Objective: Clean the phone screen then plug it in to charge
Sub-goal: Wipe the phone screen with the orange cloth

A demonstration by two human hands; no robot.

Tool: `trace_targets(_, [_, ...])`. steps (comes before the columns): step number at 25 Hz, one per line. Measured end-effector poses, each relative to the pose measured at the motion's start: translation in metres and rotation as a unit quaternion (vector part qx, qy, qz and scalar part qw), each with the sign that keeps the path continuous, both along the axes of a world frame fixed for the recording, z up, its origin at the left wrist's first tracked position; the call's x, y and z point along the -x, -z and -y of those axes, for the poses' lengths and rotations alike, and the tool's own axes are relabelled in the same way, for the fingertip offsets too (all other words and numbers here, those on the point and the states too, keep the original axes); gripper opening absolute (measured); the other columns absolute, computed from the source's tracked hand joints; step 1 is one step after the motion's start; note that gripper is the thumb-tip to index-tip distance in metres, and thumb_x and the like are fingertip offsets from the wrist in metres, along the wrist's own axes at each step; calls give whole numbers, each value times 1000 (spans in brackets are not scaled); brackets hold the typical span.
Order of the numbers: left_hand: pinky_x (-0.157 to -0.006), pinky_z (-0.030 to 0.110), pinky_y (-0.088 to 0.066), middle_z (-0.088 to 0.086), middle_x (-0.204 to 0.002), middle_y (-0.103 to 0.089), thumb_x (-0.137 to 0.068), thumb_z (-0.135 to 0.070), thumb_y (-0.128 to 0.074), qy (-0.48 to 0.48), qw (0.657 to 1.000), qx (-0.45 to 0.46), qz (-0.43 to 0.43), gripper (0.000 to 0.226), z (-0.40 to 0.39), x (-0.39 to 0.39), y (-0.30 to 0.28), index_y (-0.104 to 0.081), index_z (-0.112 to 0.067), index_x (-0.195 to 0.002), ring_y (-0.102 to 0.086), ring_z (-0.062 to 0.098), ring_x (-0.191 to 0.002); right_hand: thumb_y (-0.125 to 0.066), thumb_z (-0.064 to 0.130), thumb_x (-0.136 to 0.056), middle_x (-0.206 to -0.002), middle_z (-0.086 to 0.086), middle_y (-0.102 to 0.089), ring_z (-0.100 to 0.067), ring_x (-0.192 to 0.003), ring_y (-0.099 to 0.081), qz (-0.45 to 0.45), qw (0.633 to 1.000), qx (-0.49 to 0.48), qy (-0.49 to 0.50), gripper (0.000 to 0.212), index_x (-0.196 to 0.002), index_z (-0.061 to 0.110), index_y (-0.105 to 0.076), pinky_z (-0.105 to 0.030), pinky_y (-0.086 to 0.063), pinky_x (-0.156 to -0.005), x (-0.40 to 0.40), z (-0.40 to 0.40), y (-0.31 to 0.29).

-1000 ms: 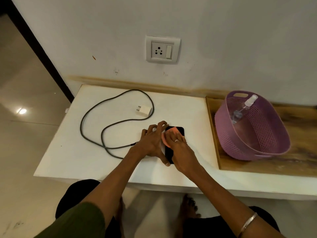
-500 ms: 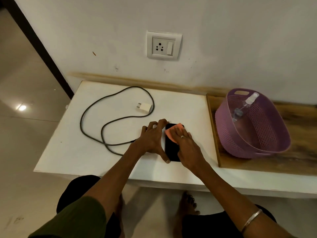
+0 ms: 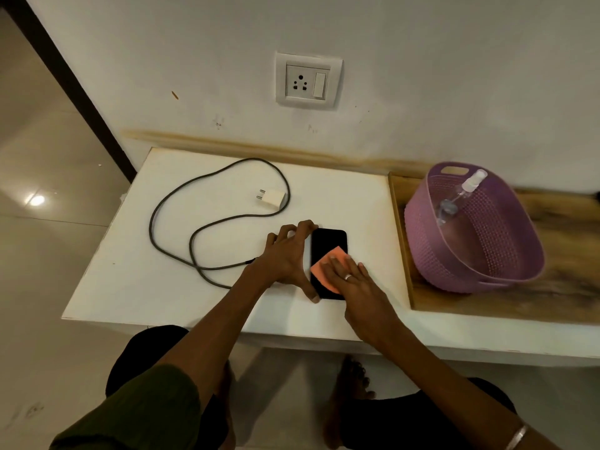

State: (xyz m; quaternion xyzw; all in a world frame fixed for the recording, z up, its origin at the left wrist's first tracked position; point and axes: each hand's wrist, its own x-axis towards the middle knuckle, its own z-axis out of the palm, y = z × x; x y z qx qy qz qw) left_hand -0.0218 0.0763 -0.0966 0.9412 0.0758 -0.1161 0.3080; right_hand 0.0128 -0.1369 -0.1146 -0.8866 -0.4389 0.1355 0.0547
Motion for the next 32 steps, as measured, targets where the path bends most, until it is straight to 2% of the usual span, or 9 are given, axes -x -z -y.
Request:
trace_targets(3, [-107, 40, -22, -3, -151, -30, -19, -74, -81, -2, 1000, -5, 4, 148, 1, 1, 0, -10, -38, -144, -21, 22, -141, -57, 12, -91, -160, -1, 10, -25, -149, 11, 13, 997, 22, -77, 84, -149, 26, 3, -34, 19, -115, 7, 3, 4])
trace_targets(7, [-111, 43, -21, -3, -152, -28, -22, -70, -85, -2, 1000, -3, -7, 146, 0, 1, -1, -11, -38, -144, -18, 23, -142, -53, 6, -92, -163, 7, 3, -25, -151, 5, 81, 996, 14, 31, 86, -152, 35, 0, -45, 2, -123, -10, 22, -9])
trace_targets(10, [-112, 43, -21, -3, -152, -27, -22, -69, -86, -3, 1000, -5, -7, 146, 1, 0, -1, -12, -37, -144, -17, 23, -143, -50, 5, -93, -161, 5, 12, -27, -150, 9, 42, 997, 9, 70, 85, -150, 33, 6, -43, 6, -122, -1, 20, -12])
trace_targets(14, [-103, 35, -20, -5, -149, -33, -21, -70, -85, -4, 1000, -3, 5, 145, 2, 2, 0, -11, -39, -142, -19, 20, -141, -50, 13, -93, -155, 3, 22, -27, -148, 18, 25, 997, 55, -50, 84, -147, 31, 11, -39, 25, -111, 19, 19, -7])
trace_targets(16, [-103, 35, -19, -4, -148, -35, -22, -68, -87, -7, 1000, 6, 2, 143, 2, 2, 0, -11, -40, -140, -18, 19, -140, -55, 14, -91, -158, 8, 15, -25, -147, 14, 67, 996, 46, -23, 88, -149, 36, 7, -45, 17, -116, 13, 30, -10])
trace_targets(19, [-110, 41, -21, -3, -150, -33, -23, -67, -87, -4, 1000, 4, -7, 142, 1, 1, -1, -11, -40, -141, -18, 22, -142, -59, 12, -90, -159, 9, 10, -30, -150, 7, 63, 995, 44, 61, 92, -149, 37, 7, -48, 7, -119, 8, 40, -17])
trace_targets(24, [-109, 44, -23, -4, -149, -34, -23, -71, -85, 3, 1000, -5, 4, 144, 1, 1, 1, -11, -39, -142, -20, 22, -141, -52, 11, -91, -154, 11, 24, -24, -144, 23, 27, 997, 61, -44, 91, -146, 39, 16, -44, 19, -116, 37, 41, -15])
trace_targets(28, [-108, 39, -21, -3, -149, -32, -21, -69, -86, -7, 1000, 10, -3, 144, 0, -1, 2, -11, -42, -141, -19, 22, -141, -52, 16, -93, -157, 10, 21, -26, -147, 20, 49, 996, 74, 33, 90, -147, 38, 17, -46, 12, -120, 34, 47, -26])
trace_targets(32, [-110, 42, -19, -2, -150, -30, -22, -70, -85, -4, 1000, 11, -3, 144, 0, -1, 5, -11, -41, -141, -17, 24, -142, -44, 24, -97, -154, 0, 28, -29, -148, 20, -7, 996, 85, 30, 78, -146, 31, 17, -41, 19, -116, 40, 39, -26])
